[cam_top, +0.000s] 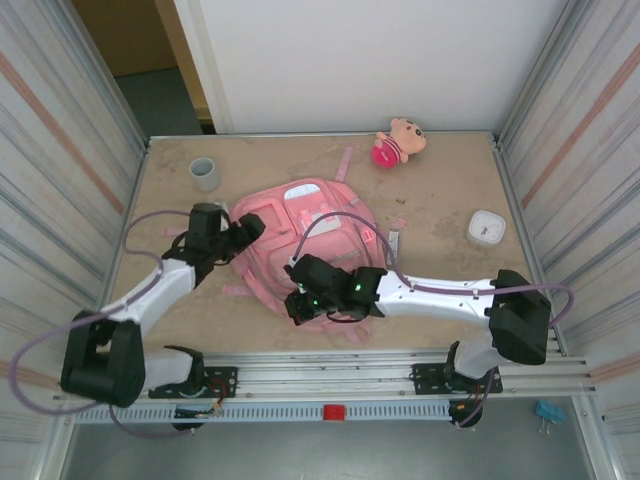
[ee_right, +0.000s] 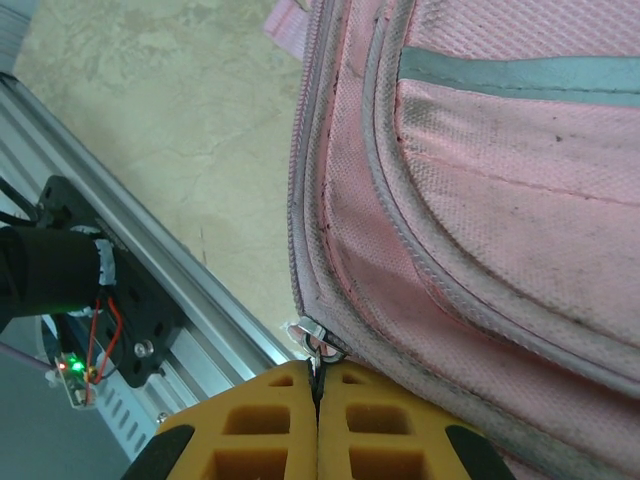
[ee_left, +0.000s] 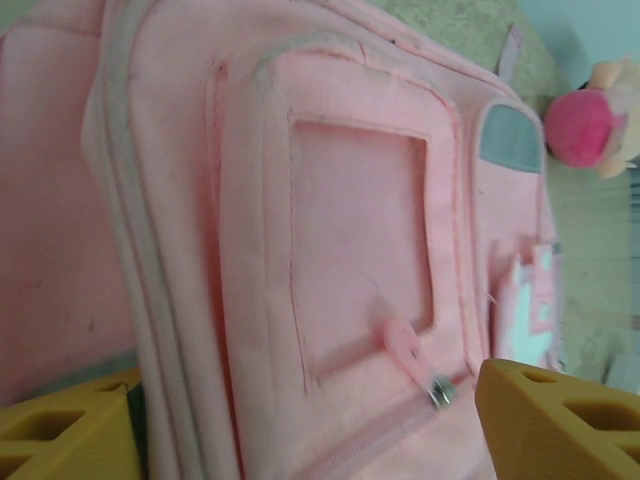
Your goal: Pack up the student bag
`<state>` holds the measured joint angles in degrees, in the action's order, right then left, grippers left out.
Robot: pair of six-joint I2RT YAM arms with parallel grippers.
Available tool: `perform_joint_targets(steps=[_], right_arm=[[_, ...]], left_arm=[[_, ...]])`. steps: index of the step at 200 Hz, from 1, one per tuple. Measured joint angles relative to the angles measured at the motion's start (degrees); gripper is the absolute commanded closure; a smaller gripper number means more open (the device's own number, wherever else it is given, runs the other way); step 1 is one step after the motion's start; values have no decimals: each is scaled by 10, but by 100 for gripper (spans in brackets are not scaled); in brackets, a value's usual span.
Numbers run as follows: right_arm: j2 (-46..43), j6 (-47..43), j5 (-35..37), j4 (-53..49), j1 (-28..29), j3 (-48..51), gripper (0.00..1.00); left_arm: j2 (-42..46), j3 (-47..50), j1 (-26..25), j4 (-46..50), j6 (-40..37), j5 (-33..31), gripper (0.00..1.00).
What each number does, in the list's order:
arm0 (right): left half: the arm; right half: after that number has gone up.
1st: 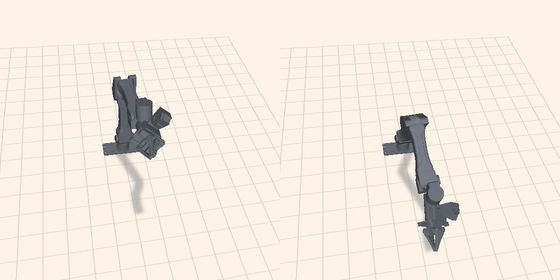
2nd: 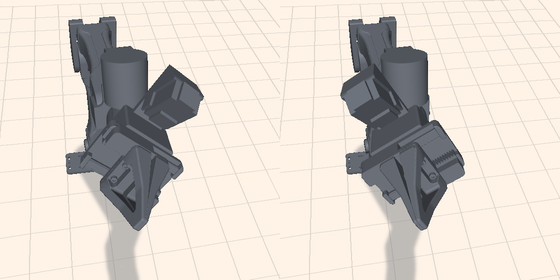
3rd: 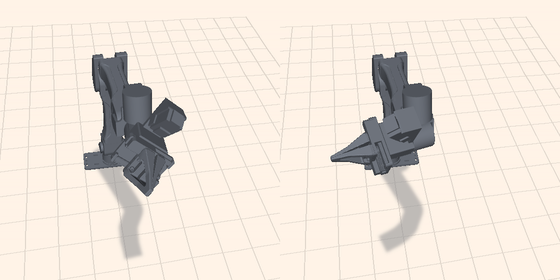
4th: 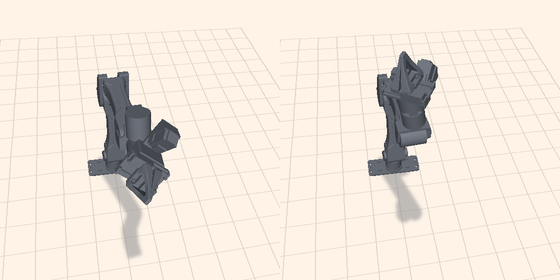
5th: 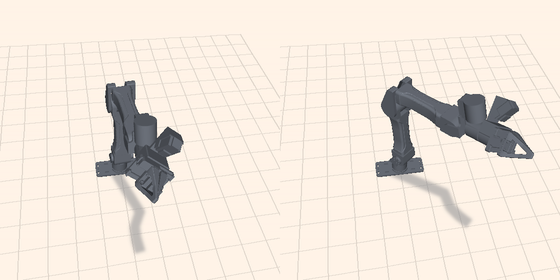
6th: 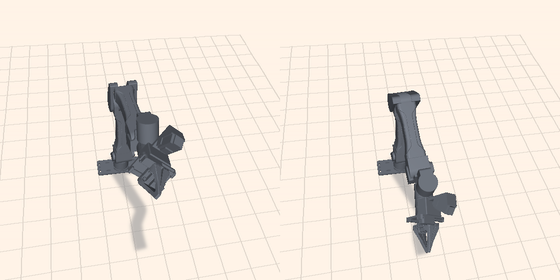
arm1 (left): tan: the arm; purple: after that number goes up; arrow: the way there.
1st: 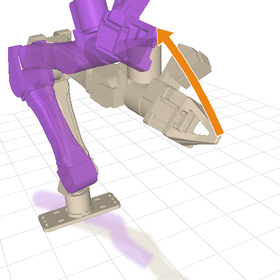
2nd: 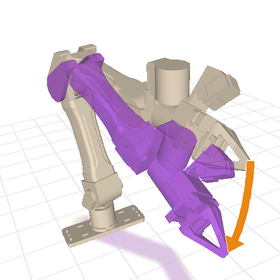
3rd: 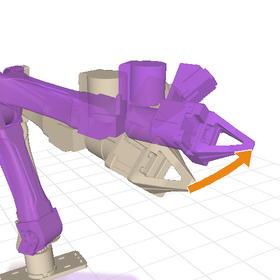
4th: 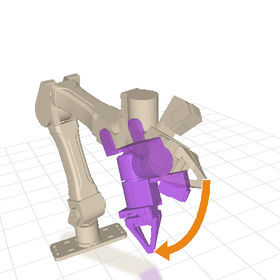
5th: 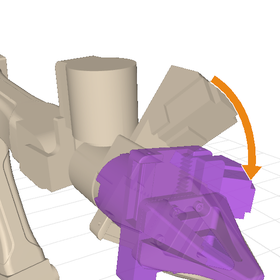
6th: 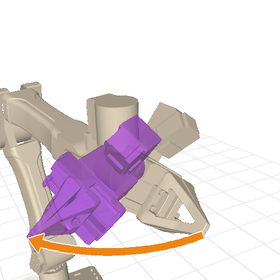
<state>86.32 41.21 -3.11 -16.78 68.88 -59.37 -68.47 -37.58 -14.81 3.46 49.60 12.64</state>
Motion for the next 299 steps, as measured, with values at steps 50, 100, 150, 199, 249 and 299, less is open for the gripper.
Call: perform_joint_targets(steps=[50, 100, 150, 199, 249, 299], right_arm=[[0, -12, -14, 5, -8, 0, 100], [0, -12, -17, 5, -10, 0, 100], [0, -13, -17, 5, -11, 0, 100], [-4, -13, -17, 10, -17, 6, 100], [-96, -14, -8, -8, -54, 77, 100], [-221, -15, -18, -26, -145, 163, 100]], left_arm=[[281, 73, -82, 122, 141, 9, 36], [307, 155, -180, 128, 269, 2, 44], [272, 160, -195, 97, 312, -12, 71], [259, 164, -178, 88, 306, -11, 100], [294, 162, -63, 141, 239, 14, 100], [302, 143, 36, 196, 157, 76, 100]])
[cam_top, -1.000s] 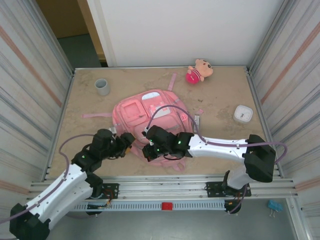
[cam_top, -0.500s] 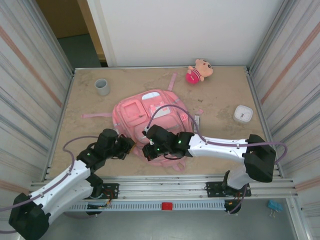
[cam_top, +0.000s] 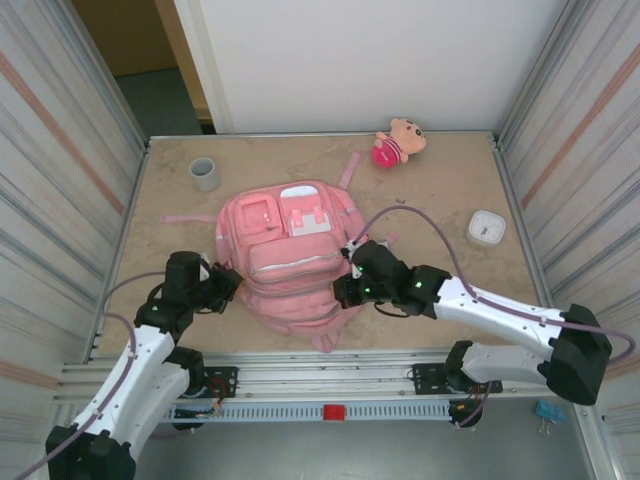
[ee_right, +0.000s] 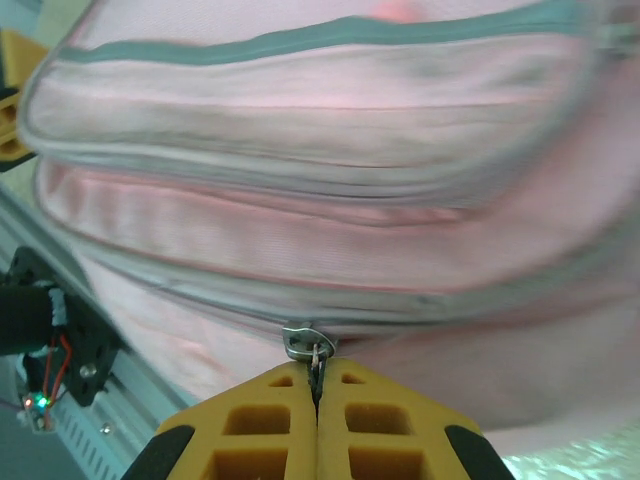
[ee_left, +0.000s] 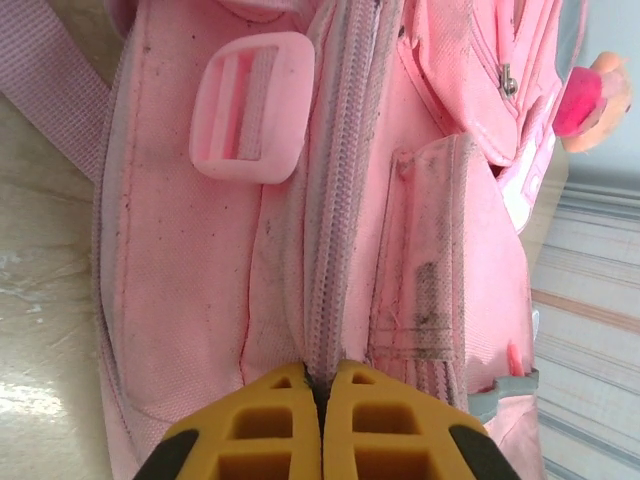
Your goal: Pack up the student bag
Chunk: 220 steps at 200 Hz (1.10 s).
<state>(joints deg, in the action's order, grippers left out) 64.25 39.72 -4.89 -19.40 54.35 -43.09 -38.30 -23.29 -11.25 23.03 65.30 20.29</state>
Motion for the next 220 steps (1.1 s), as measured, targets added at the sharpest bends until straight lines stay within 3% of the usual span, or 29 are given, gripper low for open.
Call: perform_joint_targets(steps=[12, 32, 42, 66, 99, 132, 189, 220], right_arm=[[-9, -5, -12, 1, -14, 9, 100], [-14, -15, -27, 9, -16, 16, 100], [-18, -17, -31, 10, -16, 17, 100], [-24, -24, -40, 11, -16, 19, 100], [-25, -30, -44, 14, -16, 19, 100], [-24, -30, -46, 15, -16, 19, 100], [-14, -29, -58, 27, -16, 19, 100], [-5, -29, -66, 35, -16, 19, 100]], left_arm=[[-7, -9, 7, 10, -18, 9, 98], [-12, -26, 8, 30, -56, 8, 64], [-8, -38, 9, 40, -83, -10, 52], [22, -71, -9, 49, -154, -52, 42], [63, -102, -85, 41, -291, -102, 41], [45, -104, -172, 9, -448, -120, 41], [-97, -108, -351, -73, -712, -109, 38], [-186, -128, -404, -97, -806, -110, 40]])
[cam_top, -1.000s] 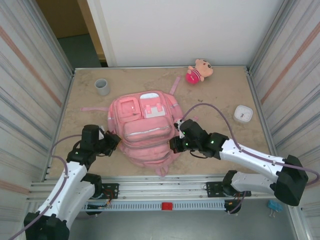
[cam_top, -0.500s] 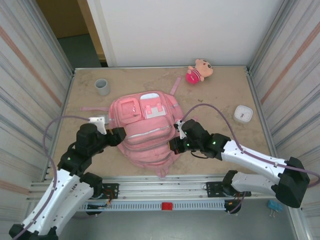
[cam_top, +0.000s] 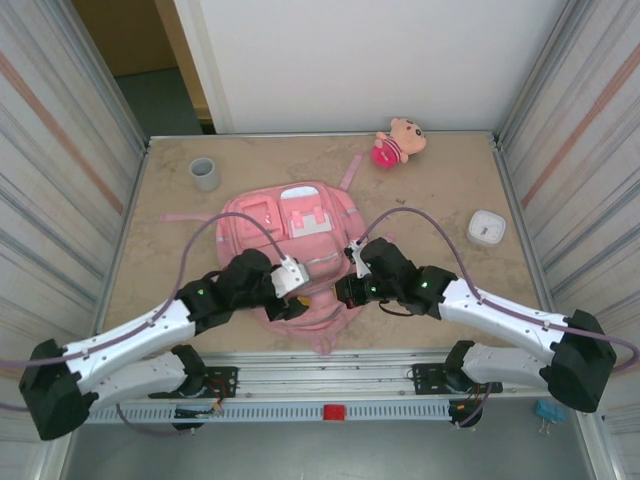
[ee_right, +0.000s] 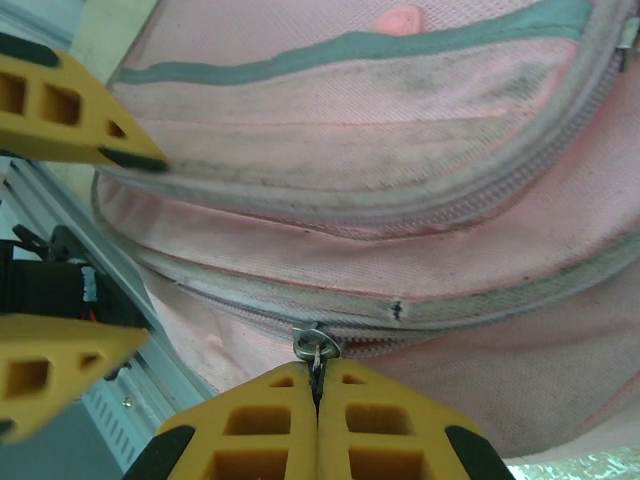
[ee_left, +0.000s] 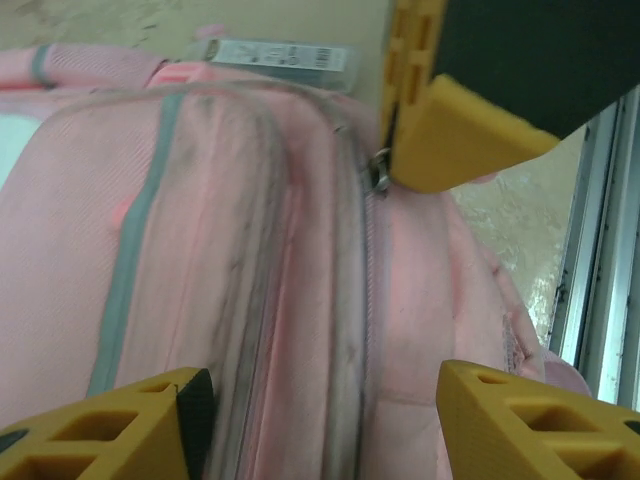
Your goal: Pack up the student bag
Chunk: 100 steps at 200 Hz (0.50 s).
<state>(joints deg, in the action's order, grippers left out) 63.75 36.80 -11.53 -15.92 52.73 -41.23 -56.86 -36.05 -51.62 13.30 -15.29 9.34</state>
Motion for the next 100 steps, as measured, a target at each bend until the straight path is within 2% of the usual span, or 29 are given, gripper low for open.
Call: perform_joint_targets(steps=[15, 28, 63, 100], right_arm=[[4, 0, -3, 2, 0, 0, 100], [4, 0, -5, 2, 0, 0, 100], [4, 0, -5, 4, 0, 1, 100], [-10, 0, -12, 11, -15, 14, 100]], left_arm=[[-34, -16, -6, -14, -27, 0, 45], [-58, -26, -7, -34, -44, 1, 53], [-97, -35, -11, -61, -78, 0, 57], [-103, -38, -20, -59, -115, 2, 87]])
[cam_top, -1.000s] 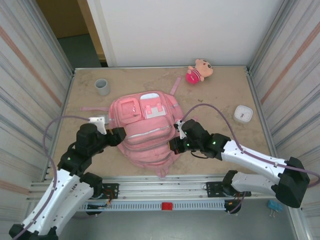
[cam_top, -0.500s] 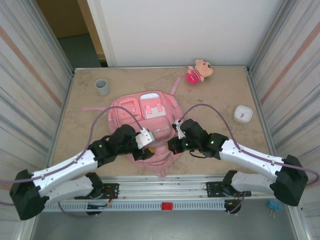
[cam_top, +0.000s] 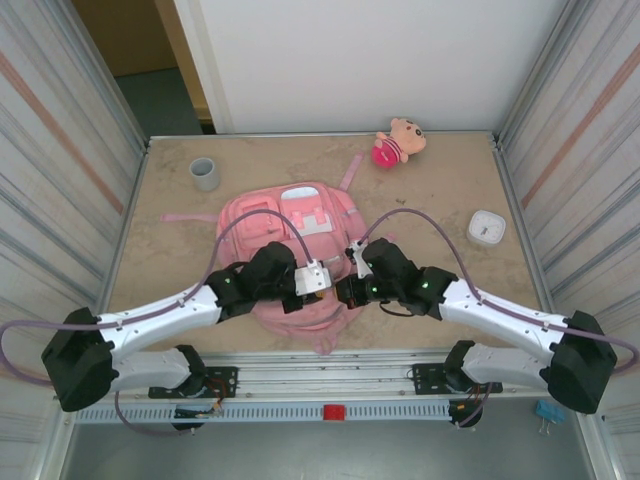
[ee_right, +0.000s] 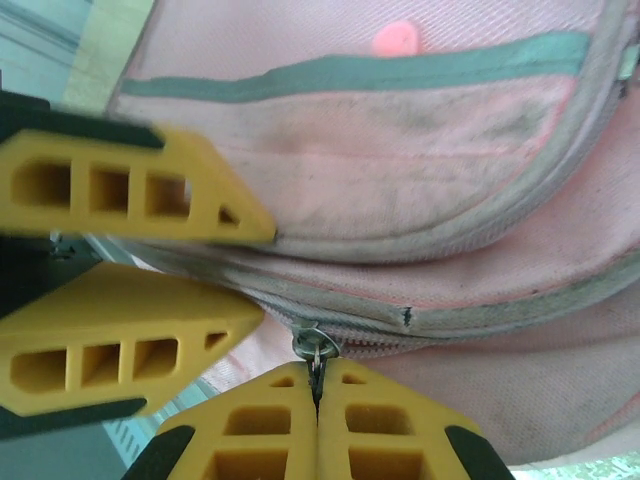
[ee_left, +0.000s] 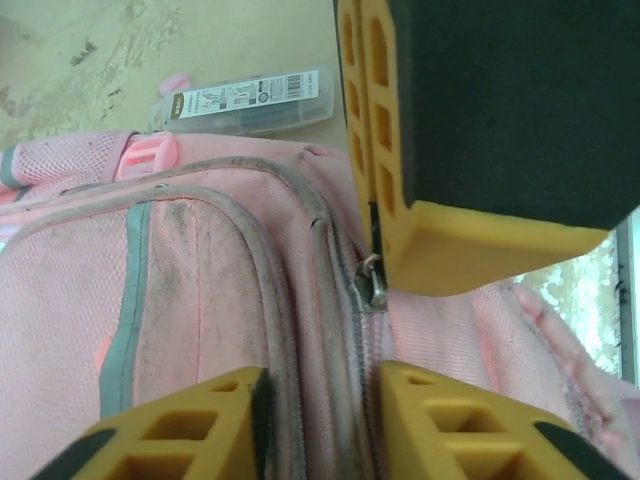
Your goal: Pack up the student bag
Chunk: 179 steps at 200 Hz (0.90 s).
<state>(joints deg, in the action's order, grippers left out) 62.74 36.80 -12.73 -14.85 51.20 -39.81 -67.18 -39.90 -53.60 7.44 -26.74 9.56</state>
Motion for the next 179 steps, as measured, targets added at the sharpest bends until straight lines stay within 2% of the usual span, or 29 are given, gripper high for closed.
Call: perform_joint_targets(steps=[26, 76, 91, 100, 122, 137, 154, 179], right_arm=[[-16, 0, -14, 2, -28, 15, 100], [-48, 3, -54, 40, -120, 67, 100], [-50, 7, -71, 54, -133, 78, 100], [-50, 8, -79, 64, -134, 82, 100], [-54, 12, -86, 78, -135, 82, 100], [-59, 13, -71, 75, -133, 84, 100], [-62, 12, -56, 75, -121, 84, 100], [-63, 12, -40, 71, -105, 84, 100]], left_arm=[[23, 4, -2, 5, -19, 0, 95], [132, 42, -4, 43, -40, -2, 97], [153, 45, -5, 59, -42, -2, 95], [164, 46, -5, 70, -42, -4, 91], [186, 47, -5, 96, -40, -9, 63], [199, 45, -6, 113, -26, -9, 49], [190, 29, -19, 123, -13, -20, 39], [127, -28, -69, 122, -3, -75, 28]])
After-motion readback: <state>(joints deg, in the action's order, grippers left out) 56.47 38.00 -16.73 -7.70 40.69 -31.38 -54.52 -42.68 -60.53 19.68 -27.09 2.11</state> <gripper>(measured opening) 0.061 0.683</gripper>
